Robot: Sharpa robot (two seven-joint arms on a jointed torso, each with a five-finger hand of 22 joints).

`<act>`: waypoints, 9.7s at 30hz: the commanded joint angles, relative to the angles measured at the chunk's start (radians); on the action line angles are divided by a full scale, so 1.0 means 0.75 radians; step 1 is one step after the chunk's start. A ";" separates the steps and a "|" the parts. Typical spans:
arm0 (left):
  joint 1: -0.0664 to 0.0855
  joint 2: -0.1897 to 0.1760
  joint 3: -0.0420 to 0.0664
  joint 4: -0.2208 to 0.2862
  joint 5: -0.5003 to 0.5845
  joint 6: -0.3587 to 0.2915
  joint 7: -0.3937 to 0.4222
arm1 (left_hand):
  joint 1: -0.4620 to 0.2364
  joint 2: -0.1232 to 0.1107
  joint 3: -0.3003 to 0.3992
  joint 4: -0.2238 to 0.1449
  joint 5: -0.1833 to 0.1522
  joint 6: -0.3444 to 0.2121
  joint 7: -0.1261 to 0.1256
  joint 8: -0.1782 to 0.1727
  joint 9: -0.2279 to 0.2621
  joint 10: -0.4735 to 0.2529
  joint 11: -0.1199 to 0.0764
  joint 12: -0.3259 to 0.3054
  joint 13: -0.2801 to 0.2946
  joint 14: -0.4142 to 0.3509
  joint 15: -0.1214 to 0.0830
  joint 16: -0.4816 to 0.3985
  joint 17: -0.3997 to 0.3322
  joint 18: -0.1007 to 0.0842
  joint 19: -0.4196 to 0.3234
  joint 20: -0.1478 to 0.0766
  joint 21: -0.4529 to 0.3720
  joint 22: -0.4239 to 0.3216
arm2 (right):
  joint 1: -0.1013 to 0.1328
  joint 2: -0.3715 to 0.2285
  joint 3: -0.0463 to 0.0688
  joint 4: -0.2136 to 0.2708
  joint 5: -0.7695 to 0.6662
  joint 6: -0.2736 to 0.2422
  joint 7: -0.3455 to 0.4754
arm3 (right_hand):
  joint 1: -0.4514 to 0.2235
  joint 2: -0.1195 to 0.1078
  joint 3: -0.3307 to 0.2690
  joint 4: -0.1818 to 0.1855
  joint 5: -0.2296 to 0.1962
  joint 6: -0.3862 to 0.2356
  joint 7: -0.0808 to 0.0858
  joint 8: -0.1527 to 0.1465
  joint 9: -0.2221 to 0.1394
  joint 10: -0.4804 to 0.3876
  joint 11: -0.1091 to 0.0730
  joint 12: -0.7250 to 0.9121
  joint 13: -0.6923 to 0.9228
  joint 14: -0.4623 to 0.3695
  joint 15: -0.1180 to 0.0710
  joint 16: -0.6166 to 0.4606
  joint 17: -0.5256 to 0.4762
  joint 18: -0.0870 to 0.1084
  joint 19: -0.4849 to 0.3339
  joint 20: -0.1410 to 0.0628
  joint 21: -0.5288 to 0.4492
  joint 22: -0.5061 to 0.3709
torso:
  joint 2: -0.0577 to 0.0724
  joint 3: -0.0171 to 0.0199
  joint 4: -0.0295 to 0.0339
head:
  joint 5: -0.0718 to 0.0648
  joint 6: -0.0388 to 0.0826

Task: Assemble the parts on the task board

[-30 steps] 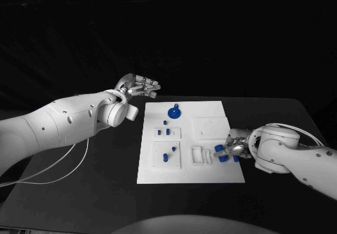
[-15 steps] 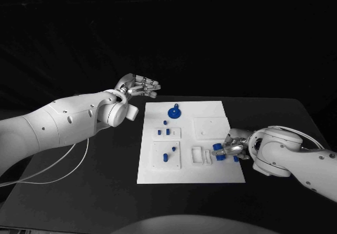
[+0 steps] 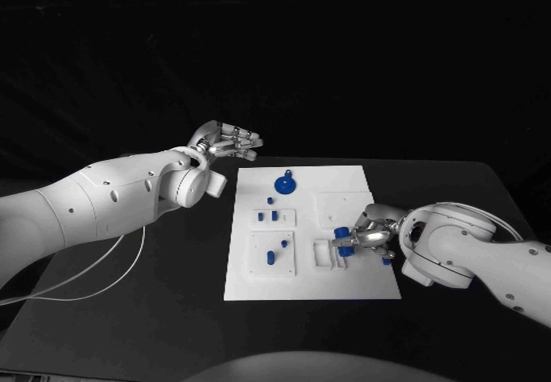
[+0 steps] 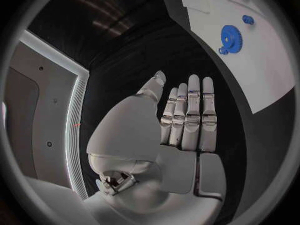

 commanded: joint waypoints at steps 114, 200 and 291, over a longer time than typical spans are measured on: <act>0.000 -0.004 0.001 0.005 0.016 0.033 -0.001 | -0.011 0.011 -0.019 0.018 -0.004 -0.014 0.001 -0.001 0.000 -0.012 0.004 -0.002 0.000 -0.011 0.003 -0.004 0.002 -0.012 0.014 0.001 0.003 -0.051 | 0.007 0.172 -0.084 -0.117 -0.014 0.015 -0.008 | 0.040 -0.012 -0.008 -0.059 -0.083 0.031 0.004 0.003 -0.027 0.002 0.002 -0.038 -0.047 0.002 -0.004 -0.030 0.007 -0.011 0.078 -0.005 -0.015 0.011 | 0.000 0.0023 -0.0015 | 0.035 -0.030; -0.007 -0.014 0.000 0.006 0.016 0.040 -0.010 | -0.013 0.011 -0.024 0.026 -0.004 -0.025 0.004 -0.002 0.000 -0.014 0.005 -0.002 0.000 -0.014 0.004 -0.003 0.001 -0.012 0.016 0.002 0.004 -0.069 | -0.002 0.041 -0.048 0.005 0.151 0.019 0.166 | 0.218 0.042 -0.274 -0.199 0.287 0.081 -0.018 0.004 -0.026 0.014 -0.012 0.005 -0.008 0.003 -0.013 -0.025 0.015 -0.016 0.079 -0.014 0.010 0.026 | 0.001 0.0018 -0.0004 | 0.024 -0.027; -0.027 -0.014 0.000 -0.010 0.016 0.046 -0.003 | -0.014 0.013 -0.028 0.028 -0.009 -0.032 0.006 -0.002 0.000 -0.015 0.006 -0.002 0.000 -0.017 0.005 -0.003 0.001 -0.012 0.018 0.003 0.006 -0.091 | -0.037 -0.135 0.104 -0.100 0.258 0.151 0.354 | 0.222 0.220 -0.598 -0.160 0.019 0.057 0.024 0.008 -0.408 0.028 0.009 0.073 0.031 0.002 0.003 -0.019 0.011 -0.013 0.080 0.003 0.029 0.046 | -0.017 0.0005 -0.0113 | -0.083 -0.004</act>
